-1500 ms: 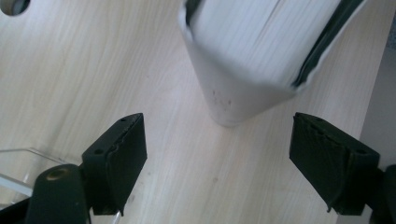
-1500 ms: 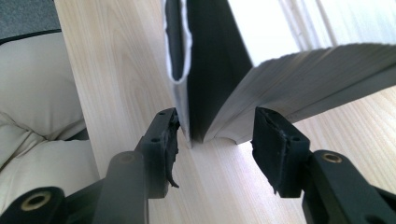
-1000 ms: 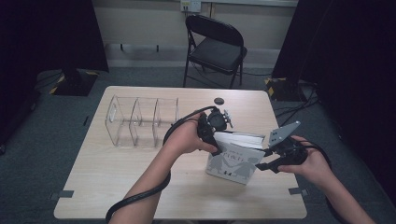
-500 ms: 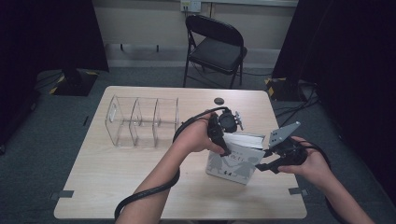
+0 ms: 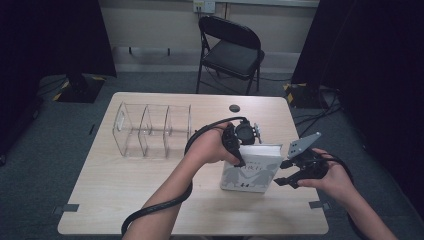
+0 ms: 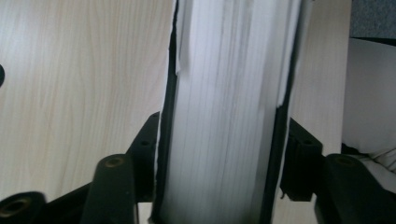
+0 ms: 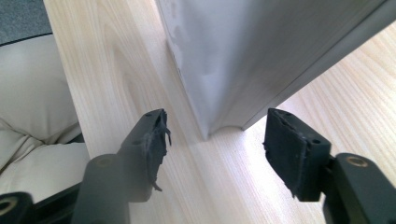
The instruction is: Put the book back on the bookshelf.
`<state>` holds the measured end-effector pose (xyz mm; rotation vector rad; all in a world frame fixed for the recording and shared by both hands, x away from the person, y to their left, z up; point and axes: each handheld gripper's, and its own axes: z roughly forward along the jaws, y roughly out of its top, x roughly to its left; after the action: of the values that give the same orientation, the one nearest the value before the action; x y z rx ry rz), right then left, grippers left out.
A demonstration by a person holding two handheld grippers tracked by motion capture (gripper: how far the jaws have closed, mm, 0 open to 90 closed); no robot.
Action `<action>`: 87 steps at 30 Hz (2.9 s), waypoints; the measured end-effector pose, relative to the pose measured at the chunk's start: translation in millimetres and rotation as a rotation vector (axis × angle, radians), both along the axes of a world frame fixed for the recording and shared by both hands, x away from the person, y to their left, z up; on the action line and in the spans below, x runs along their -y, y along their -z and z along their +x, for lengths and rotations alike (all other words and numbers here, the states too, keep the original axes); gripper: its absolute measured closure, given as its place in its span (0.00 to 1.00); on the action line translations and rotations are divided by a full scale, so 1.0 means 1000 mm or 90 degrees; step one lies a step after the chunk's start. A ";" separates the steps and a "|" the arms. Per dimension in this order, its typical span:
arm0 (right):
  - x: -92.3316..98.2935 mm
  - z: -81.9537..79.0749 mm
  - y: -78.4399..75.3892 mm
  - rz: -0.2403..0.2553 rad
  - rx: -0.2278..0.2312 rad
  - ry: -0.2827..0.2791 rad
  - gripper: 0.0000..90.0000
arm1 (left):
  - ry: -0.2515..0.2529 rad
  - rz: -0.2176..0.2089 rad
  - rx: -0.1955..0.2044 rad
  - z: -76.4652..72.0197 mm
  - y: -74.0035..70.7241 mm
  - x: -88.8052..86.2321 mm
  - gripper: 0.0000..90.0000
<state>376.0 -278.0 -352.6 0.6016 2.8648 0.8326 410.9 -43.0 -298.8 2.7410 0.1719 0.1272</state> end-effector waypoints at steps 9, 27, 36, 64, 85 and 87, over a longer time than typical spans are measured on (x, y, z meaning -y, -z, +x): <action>-0.002 0.001 0.011 0.009 0.002 0.008 0.37 | -0.030 0.015 -0.027 -0.008 -0.004 0.000 0.58; 0.007 -0.003 0.041 0.036 -0.002 0.038 0.30 | -0.062 0.010 -0.030 -0.008 -0.003 -0.009 0.56; 0.009 -0.002 0.055 0.042 0.000 0.056 0.26 | -0.076 0.025 -0.034 -0.005 -0.003 -0.006 0.55; 0.008 -0.009 0.104 0.038 0.004 0.086 0.17 | -0.059 0.037 -0.035 0.001 0.012 0.012 0.51; 0.005 -0.021 0.138 0.070 0.054 0.128 0.14 | -0.044 0.055 -0.041 -0.001 0.021 0.020 0.52; 0.005 -0.022 0.139 0.081 0.058 0.133 0.14 | -0.042 0.053 -0.039 0.000 0.021 0.019 0.52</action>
<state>353.9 -283.3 -491.6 0.8378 2.6261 0.9834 410.7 -61.9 -319.7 2.8252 0.2807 0.0693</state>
